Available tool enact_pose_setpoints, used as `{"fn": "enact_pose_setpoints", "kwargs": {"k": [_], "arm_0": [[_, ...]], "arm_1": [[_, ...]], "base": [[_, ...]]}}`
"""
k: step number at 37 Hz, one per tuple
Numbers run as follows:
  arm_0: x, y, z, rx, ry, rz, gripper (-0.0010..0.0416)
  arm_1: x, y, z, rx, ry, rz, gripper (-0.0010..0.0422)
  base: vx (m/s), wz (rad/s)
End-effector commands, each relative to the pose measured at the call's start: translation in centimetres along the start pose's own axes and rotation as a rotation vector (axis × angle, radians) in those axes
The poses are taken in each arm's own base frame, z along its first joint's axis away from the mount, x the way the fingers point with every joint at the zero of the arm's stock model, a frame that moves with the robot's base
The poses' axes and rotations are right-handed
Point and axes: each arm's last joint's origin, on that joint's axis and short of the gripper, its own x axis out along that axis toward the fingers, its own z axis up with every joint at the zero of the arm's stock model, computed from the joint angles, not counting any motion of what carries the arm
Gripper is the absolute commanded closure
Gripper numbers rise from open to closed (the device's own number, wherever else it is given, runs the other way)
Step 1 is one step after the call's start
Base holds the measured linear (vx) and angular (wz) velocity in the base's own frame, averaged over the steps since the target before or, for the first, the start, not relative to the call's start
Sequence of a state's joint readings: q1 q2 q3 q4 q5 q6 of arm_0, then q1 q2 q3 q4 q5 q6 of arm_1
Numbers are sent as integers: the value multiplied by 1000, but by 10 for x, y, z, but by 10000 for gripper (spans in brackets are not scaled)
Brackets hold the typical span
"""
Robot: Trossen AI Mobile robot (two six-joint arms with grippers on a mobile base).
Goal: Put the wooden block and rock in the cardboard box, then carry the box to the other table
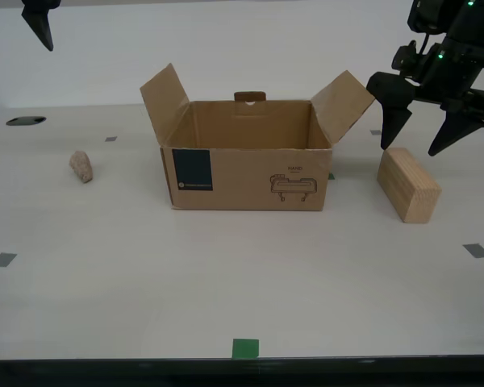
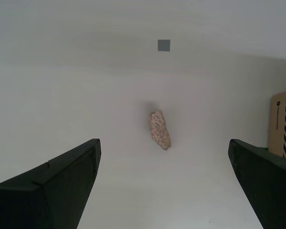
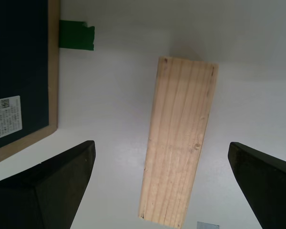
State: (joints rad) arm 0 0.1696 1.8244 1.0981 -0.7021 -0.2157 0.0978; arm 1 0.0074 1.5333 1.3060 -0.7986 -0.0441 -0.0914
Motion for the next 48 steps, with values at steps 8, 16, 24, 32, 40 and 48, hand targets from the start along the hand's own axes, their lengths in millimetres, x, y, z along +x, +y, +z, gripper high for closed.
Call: {"fn": "enact_pose_setpoints", "kwargs": {"k": [8,16,24,32,40,48], "arm_0": [[3,1,0,-8,2,2,16],[3,1,0,-8,2,0,17],[3,0,0,-11,3,-11,17],[10,-2,-9,-14,38,-13,17],[15,-4,-16,-9,64,-16,16],[16,-5,-13,-15,32,-31,16]], "arm_1": [[0,1,0,-4,-1,3,46],[0,1,0,-5,-2,4,46],[0,2,0,-7,-2,5,46],[0,2,0,-7,-2,6,46],[0,2,1,-9,-3,6,46],[0,2,1,-10,-5,6,46]], "base": [[0,0],[0,0],[0,0],[0,0],[0,0],[0,0]]}}
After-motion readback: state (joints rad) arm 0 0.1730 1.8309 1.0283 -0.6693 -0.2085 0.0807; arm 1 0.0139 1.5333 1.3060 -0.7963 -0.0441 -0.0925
